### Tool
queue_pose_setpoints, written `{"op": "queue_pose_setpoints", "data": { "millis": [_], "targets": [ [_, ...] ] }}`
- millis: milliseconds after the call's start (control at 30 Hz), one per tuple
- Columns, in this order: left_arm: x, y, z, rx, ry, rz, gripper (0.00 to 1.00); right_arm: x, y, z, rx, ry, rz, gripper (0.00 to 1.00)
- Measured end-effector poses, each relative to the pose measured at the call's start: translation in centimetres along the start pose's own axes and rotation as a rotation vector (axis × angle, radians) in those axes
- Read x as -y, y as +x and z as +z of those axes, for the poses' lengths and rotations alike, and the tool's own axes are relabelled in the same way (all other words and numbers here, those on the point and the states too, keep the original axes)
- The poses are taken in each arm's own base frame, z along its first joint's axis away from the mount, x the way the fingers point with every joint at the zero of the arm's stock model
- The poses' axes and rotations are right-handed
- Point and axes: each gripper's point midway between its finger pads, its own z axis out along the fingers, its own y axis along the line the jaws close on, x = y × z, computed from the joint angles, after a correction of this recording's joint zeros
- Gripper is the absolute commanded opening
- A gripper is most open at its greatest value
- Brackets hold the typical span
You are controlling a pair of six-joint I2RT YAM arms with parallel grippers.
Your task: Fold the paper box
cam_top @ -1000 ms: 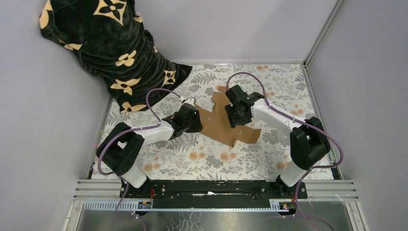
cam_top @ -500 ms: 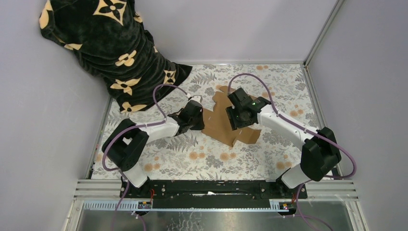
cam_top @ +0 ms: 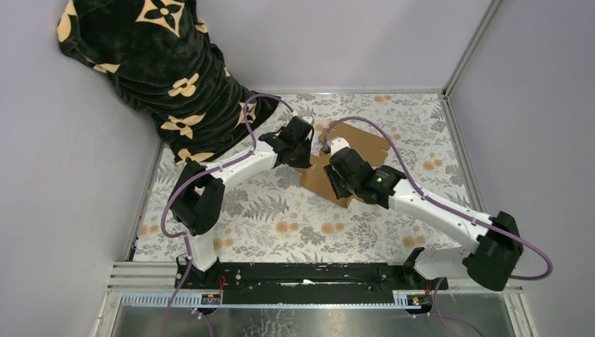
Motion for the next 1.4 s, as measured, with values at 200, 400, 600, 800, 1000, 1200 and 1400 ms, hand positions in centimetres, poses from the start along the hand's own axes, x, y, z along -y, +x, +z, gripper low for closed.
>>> {"op": "queue_pose_setpoints", "data": {
  "millis": [200,400,600,800,1000,1200,1400],
  "targets": [
    [-0.2,0.7,-0.3,-0.065,0.017,0.002,0.36,0.8,-1.3,-1.1,0.142,0.029,0.001,0.38],
    [-3.8,3.8,-0.1,-0.125,-0.009,-0.041,0.52,1.1,-0.4,-0.2,0.127,0.052,0.003,0.40],
    [-5.1,5.6,0.6,-0.120,-0.005,-0.015,0.53,0.8,-0.2,0.1,0.133,0.039,0.042,0.43],
    [-4.5,4.9,1.1,-0.073,0.039,0.019,0.53,0.5,0.0,0.0,0.143,0.021,0.070,0.43],
    [-3.8,4.2,1.4,-0.039,0.080,0.031,0.53,0.4,0.9,0.4,0.129,0.011,0.082,0.44],
    [-3.2,3.8,1.4,-0.026,0.106,0.038,0.53,0.5,1.2,0.2,0.137,0.008,0.092,0.44],
    [-2.7,4.2,1.5,-0.026,0.132,0.045,0.53,0.5,1.4,0.2,0.135,0.008,0.095,0.44]
  ]
}}
